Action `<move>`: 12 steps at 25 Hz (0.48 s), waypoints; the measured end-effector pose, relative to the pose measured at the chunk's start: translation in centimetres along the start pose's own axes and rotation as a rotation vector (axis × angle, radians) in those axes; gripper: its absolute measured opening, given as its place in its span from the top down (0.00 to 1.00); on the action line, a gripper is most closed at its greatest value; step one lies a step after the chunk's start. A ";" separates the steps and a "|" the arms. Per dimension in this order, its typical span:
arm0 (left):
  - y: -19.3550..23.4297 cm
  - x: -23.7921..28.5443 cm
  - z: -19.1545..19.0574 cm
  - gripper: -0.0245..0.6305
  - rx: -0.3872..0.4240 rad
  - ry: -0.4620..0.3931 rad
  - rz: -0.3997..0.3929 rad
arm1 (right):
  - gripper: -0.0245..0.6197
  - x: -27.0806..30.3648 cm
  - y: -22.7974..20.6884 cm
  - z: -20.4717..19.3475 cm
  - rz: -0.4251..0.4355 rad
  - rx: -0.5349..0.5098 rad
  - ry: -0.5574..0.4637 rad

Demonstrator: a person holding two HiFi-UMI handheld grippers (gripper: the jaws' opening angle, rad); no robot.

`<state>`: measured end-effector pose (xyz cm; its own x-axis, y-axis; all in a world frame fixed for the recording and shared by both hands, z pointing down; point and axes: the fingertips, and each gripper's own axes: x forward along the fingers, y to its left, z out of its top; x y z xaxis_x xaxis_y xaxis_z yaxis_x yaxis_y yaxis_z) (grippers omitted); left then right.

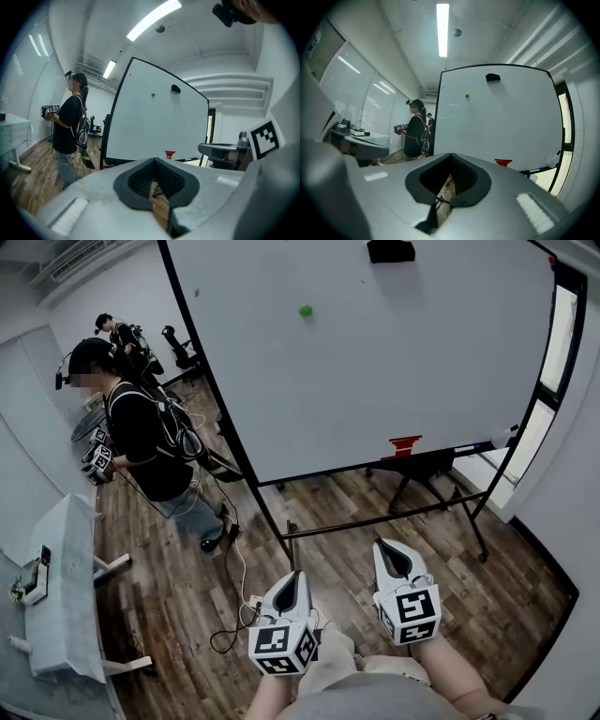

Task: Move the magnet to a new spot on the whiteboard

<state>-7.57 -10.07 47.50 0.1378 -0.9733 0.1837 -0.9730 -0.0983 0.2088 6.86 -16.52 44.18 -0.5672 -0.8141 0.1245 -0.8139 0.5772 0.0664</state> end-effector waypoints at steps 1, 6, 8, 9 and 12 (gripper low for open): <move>-0.1 -0.1 0.0 0.96 0.000 -0.001 -0.002 | 0.96 -0.1 0.2 0.0 0.004 0.001 0.001; -0.3 -0.3 0.3 0.96 0.001 -0.004 -0.009 | 0.96 -0.2 1.0 0.4 0.034 0.003 0.009; -0.2 -0.1 0.4 0.96 -0.001 -0.006 -0.007 | 0.96 0.0 1.1 0.6 0.040 -0.002 0.006; -0.2 -0.1 0.4 0.96 0.000 -0.006 -0.006 | 0.96 0.0 1.3 0.7 0.044 -0.003 0.005; -0.1 0.0 0.6 0.96 0.000 -0.010 -0.006 | 0.96 0.1 1.6 0.7 0.047 -0.002 0.004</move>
<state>-7.63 -10.21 46.92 0.1420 -0.9746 0.1730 -0.9721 -0.1044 0.2103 5.39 -15.75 43.61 -0.6045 -0.7857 0.1313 -0.7860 0.6151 0.0619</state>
